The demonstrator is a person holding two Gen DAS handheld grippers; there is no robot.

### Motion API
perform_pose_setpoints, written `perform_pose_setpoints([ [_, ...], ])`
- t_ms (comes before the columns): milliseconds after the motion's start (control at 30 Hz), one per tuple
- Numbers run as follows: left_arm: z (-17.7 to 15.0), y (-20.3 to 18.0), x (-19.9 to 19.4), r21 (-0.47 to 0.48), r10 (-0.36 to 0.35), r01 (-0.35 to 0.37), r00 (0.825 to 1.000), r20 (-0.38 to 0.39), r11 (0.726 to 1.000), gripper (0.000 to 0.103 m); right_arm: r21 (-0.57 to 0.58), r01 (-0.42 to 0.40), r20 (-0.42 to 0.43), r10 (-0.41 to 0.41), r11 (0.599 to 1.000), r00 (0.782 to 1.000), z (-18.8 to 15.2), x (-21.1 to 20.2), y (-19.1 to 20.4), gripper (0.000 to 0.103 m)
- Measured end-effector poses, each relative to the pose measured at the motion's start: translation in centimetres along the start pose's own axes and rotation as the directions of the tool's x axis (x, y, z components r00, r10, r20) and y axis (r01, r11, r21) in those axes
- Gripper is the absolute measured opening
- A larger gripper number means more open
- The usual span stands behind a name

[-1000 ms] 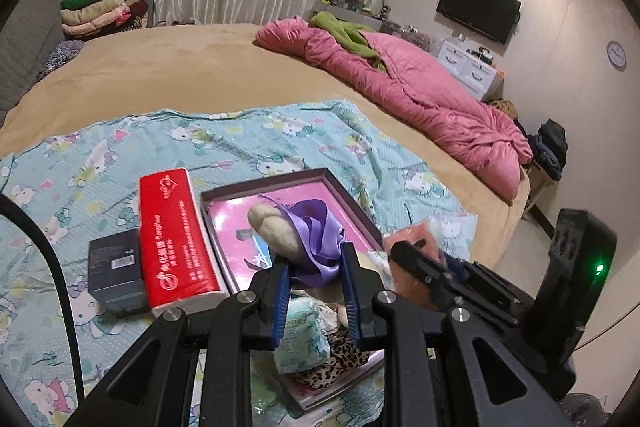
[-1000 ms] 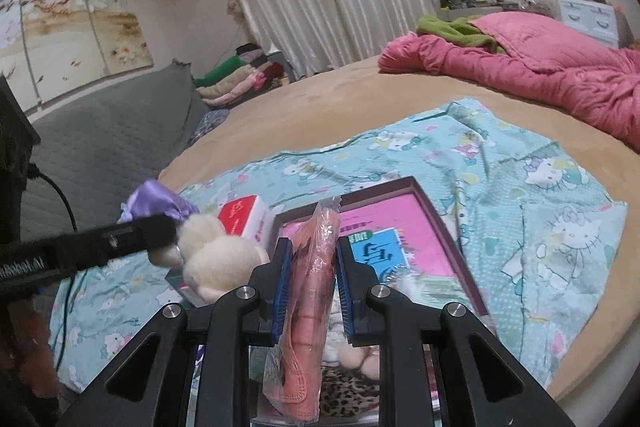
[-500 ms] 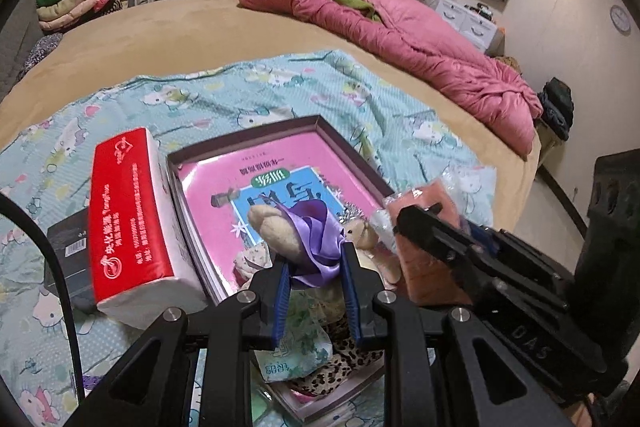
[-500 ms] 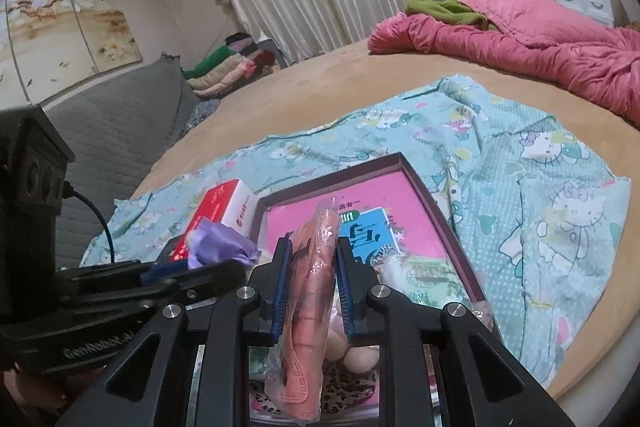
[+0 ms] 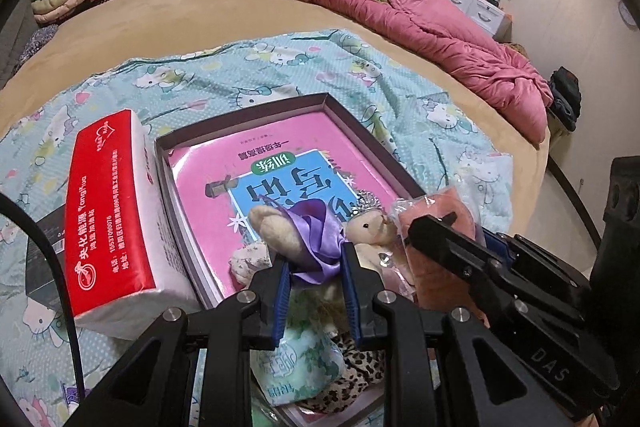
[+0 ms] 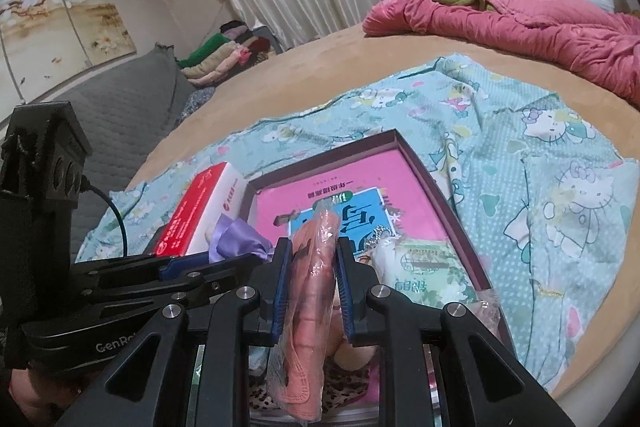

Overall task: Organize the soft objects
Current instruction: 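Carry the teddy bear and pink wrapped item over the pink book box, then open the left tool releasing the teddy bear while the right tool releases the pink item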

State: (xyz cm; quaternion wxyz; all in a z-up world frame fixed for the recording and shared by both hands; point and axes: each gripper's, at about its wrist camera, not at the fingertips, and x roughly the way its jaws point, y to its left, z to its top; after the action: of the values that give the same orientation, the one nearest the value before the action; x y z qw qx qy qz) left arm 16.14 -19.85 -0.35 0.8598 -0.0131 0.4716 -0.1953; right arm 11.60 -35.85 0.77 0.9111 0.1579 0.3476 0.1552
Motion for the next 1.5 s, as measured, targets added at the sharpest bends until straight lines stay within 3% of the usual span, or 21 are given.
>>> perform_pose_setpoints([
  [1100,0.3,1.1,2.5,-0.022,0.023,-0.024,0.998,-0.054,0.999,0.026,0.000,0.057,-0.034,-0.057,0.998,0.998,-0.2,2.3,-0.8,0.026],
  [1233,0.4,1.3,2.7,-0.033,0.017,-0.019,0.998,-0.059,0.999,0.026,0.002,0.054,-0.018,-0.054,0.999,0.998,-0.1,2.0,-0.8,0.036],
  [1500,0.5,1.7,2.9,-0.054,0.018,-0.022,0.997,-0.074,0.998,0.029,0.009,0.068,0.028,-0.068,0.998,0.997,0.2,1.1,-1.0,0.040],
])
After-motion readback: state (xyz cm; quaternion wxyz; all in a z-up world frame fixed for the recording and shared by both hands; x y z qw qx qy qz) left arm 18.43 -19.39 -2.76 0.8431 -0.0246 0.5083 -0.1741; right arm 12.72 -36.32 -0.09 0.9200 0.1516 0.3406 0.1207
